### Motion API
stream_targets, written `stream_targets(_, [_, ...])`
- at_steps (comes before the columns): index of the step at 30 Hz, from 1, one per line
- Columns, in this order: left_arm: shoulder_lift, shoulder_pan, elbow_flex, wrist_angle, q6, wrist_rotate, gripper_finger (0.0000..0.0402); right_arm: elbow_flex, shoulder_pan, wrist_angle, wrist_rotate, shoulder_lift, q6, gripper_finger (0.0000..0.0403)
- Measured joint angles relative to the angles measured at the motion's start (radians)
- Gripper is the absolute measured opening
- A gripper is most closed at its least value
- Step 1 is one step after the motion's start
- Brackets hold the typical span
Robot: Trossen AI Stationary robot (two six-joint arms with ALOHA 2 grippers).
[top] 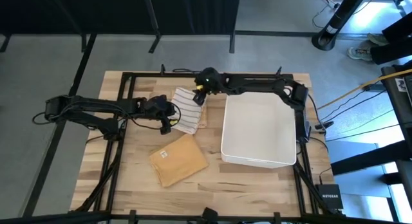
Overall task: Fold towel
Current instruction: Move the white laundry bin to the top of the table
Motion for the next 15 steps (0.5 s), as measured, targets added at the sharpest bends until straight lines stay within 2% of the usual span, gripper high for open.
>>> stream_targets(7, [0.0, 0.0, 0.0, -0.001, -0.003, 0.0, 0.0186, 0.0, 0.0, -0.101, 0.057, -0.007, -0.054, 0.0177])
stream_targets(12, [0.0, 0.0, 0.0, -0.001, -0.004, 0.0, 0.0186, 0.004, 0.017, -0.142, 0.011, -0.057, -0.057, 0.0177])
stream_targets(15, [0.0, 0.0, 0.0, 0.0, -0.004, 0.0, 0.0186, 0.052, 0.052, -0.216, 0.015, -0.12, -0.071, 0.0177])
